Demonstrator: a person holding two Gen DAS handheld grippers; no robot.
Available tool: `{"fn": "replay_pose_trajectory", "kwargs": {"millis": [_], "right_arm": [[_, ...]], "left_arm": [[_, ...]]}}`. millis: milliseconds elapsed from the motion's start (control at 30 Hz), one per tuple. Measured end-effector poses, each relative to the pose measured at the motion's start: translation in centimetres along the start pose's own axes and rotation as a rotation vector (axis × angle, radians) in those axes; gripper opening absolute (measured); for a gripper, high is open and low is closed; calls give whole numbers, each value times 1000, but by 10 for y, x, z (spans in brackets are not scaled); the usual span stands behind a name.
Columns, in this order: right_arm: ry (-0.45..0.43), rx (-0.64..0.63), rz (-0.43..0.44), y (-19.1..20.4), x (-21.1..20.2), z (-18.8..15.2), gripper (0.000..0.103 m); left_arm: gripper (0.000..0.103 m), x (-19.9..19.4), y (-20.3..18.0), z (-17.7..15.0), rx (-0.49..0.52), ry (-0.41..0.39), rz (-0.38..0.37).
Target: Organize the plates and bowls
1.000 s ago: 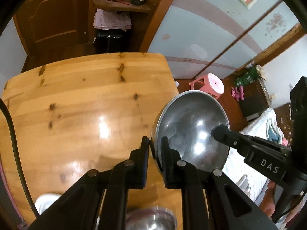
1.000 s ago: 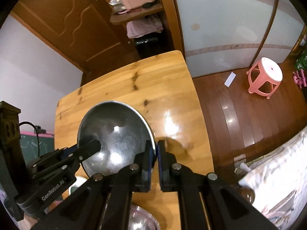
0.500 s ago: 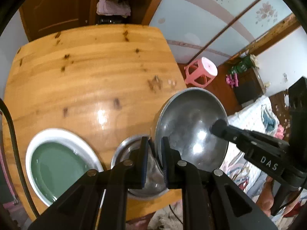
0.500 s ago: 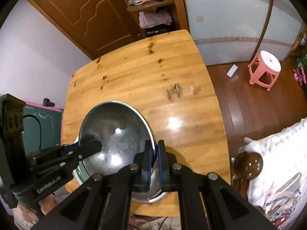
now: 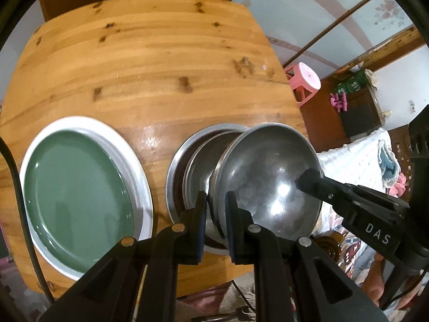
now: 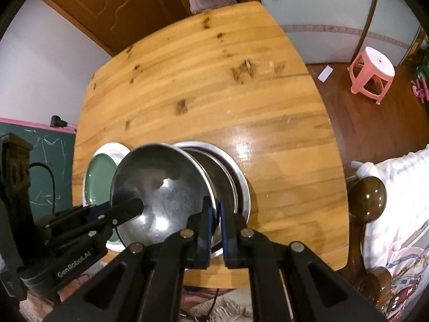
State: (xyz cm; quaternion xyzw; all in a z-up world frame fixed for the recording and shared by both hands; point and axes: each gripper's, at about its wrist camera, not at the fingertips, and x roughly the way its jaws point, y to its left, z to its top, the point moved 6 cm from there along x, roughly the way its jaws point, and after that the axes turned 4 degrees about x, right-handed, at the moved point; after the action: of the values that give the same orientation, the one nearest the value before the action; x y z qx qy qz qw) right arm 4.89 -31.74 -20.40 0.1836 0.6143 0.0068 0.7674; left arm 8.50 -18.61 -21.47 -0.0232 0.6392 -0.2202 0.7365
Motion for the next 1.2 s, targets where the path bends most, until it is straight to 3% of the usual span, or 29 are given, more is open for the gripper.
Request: {"fn": "replay_pose_trajectory", "kwargs": {"millis": [467, 600, 667, 733, 900, 967, 1100, 1200], "right_arm": [[52, -20, -33, -2, 28, -4, 6], [36, -29, -49, -1, 25, -2, 8], [20, -39, -41, 1, 19, -1, 13], [4, -46, -46, 2, 14, 1, 20], [-50, -75, -49, 7, -4, 7, 21], [-69, -84, -42, 10, -12, 8, 21], [-130, -103, -28, 15, -36, 12, 22], [-177, -114, -10, 19, -55, 14, 27]], "left_arm": [[12, 13, 8, 1, 11, 32, 26], [21, 6, 7, 3, 29, 11, 31], [35, 0, 8, 5, 35, -7, 46], [36, -7, 9, 9, 47, -37, 66], [41, -27, 10, 18, 46, -80, 57], [50, -37, 10, 21, 49, -108, 62], [54, -62, 8, 29, 62, -175, 65], [65, -81, 5, 32, 65, -224, 56]]}}
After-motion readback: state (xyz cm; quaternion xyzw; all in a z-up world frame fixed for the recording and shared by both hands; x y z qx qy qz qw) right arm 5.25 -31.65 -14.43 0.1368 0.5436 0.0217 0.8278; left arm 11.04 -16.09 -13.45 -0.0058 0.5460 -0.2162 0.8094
